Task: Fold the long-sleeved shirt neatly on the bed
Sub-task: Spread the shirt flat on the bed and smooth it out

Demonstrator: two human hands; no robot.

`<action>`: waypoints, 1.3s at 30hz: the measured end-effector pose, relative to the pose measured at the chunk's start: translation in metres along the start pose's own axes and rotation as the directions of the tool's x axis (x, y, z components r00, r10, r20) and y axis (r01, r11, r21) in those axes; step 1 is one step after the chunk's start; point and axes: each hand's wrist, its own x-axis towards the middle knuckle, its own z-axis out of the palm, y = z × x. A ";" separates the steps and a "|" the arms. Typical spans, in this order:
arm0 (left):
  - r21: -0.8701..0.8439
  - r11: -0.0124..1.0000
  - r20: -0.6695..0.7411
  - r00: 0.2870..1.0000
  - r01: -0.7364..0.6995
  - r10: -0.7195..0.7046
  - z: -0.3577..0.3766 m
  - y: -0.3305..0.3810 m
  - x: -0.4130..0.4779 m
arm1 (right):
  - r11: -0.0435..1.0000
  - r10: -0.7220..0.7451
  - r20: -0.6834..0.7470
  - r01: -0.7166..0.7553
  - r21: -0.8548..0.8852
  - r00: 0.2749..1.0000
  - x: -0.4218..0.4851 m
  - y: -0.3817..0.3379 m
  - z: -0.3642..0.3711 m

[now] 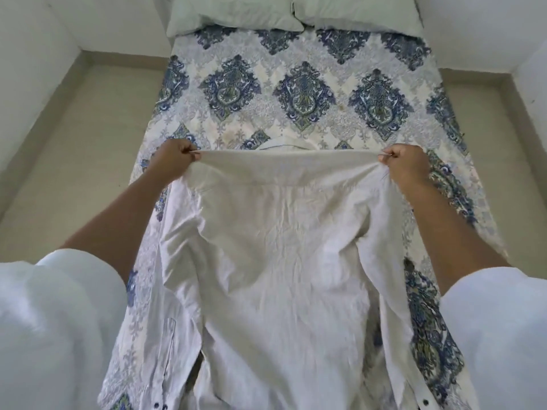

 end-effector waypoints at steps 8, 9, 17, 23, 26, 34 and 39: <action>-0.500 0.770 0.445 0.881 0.396 -0.164 0.021 -0.031 0.063 | 0.992 0.098 0.111 -0.105 0.064 0.989 0.078 0.034 0.063; -0.428 0.829 0.425 0.890 0.359 -0.165 0.027 -0.037 0.074 | 0.993 0.093 0.115 -0.101 0.065 0.989 0.088 0.036 0.072; 0.098 0.983 -0.064 0.986 0.157 -0.151 0.095 -0.059 0.141 | 0.988 -0.037 0.089 0.050 -0.149 0.995 0.141 0.046 0.142; 0.280 0.949 -0.074 0.989 0.143 -0.127 0.125 -0.074 0.164 | 0.930 -0.038 0.069 0.060 -0.363 0.997 0.151 0.066 0.178; 0.243 0.942 -0.001 0.971 0.233 -0.240 0.134 -0.091 0.161 | 0.889 -0.062 0.040 0.073 -0.452 0.997 0.141 0.075 0.191; -0.055 0.927 0.074 0.927 0.371 -0.367 0.149 -0.116 0.138 | 0.816 -0.303 0.160 0.343 -0.465 0.939 0.103 0.082 0.221; 0.067 0.933 -0.157 0.927 0.355 -0.341 0.155 -0.125 0.152 | 0.816 -0.140 0.333 0.299 -0.495 0.933 0.101 0.082 0.237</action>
